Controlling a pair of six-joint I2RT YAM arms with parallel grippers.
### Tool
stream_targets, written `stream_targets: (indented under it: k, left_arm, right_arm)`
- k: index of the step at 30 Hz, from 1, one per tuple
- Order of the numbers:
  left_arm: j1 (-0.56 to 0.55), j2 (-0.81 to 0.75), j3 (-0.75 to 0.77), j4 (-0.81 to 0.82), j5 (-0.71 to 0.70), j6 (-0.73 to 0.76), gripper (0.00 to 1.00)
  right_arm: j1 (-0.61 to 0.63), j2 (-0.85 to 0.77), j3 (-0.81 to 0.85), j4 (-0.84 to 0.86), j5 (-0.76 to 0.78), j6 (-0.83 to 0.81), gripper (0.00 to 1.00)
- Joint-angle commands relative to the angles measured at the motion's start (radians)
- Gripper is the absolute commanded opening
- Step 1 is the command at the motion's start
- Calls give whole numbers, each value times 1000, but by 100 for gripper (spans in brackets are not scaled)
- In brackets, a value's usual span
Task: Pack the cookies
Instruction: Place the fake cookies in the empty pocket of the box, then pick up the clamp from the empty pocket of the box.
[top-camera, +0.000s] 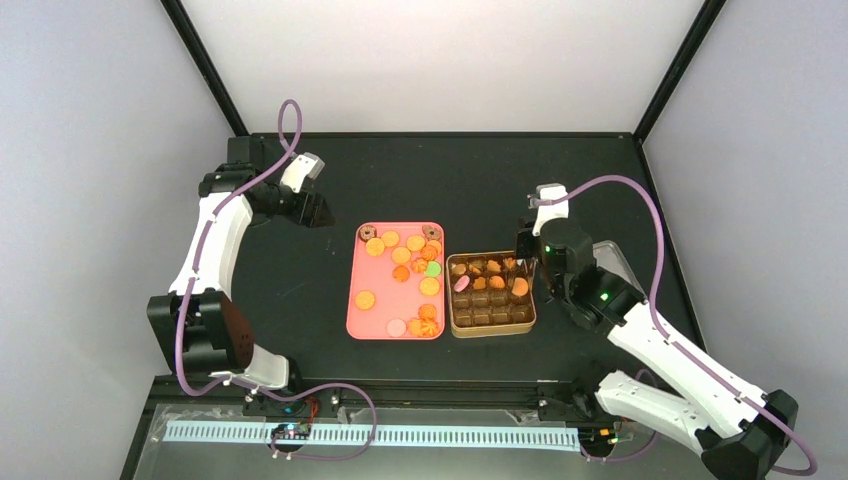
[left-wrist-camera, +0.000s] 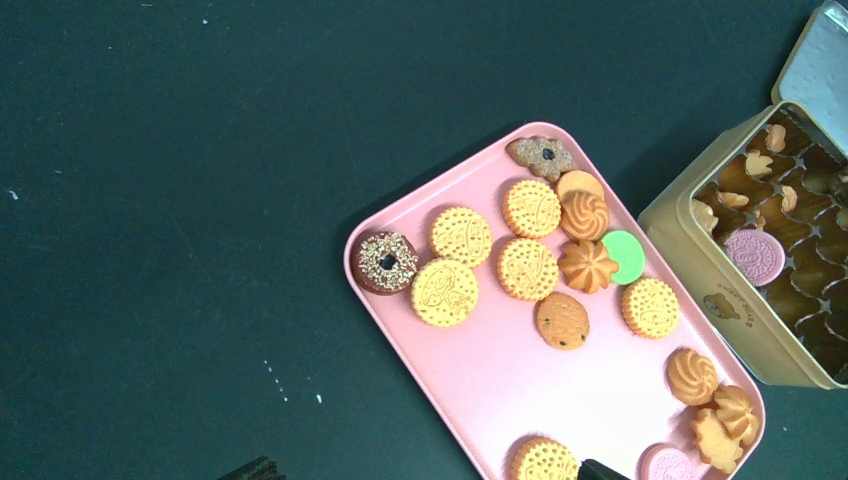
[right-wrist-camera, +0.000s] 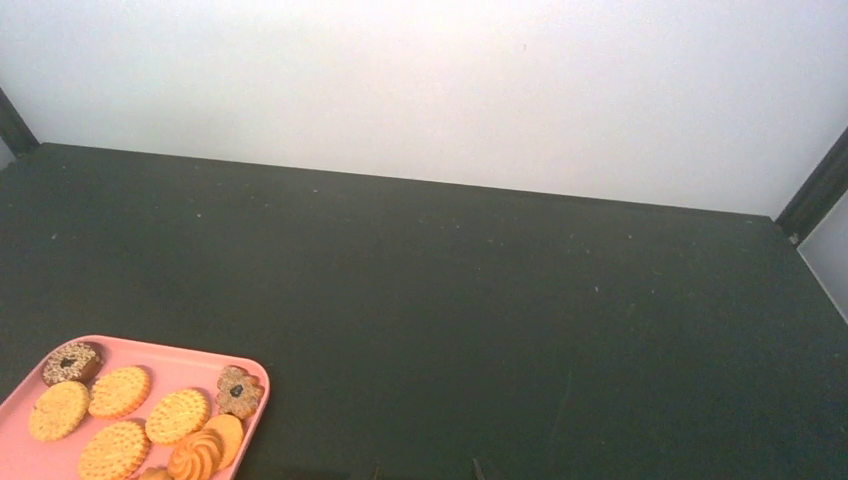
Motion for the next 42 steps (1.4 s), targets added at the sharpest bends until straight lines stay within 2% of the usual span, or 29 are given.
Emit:
stream_targets:
  k: [1,18,21,26,29,34,42]
  left_arm:
    - [5,9,5,3,19,4,79]
    - [5,3,11,3,30,-5,79]
    - [5,3,13,0,26,-1,79]
    - [6,4,23,-4,25,1,79]
    - [6,6,26,-6,26,0,79]
    - [5,6,21,-6,25,1,79]
    - [5,3,26,-9,26,1,79]
  right_arm:
    - [-10,-19,56,22,-21,-34,4]
    - [-9,14,30,78,-47,-71,6]
    - [-8,27,28,80,-53,-72,12]
    - [-9,31,29,80,-58,-73,31]
    - [-10,25,30,78,-59,-76,34]
    - [-9,9,34,74,-59,-78,31]
    - [-9,-39,75,68,-40,-114,6]
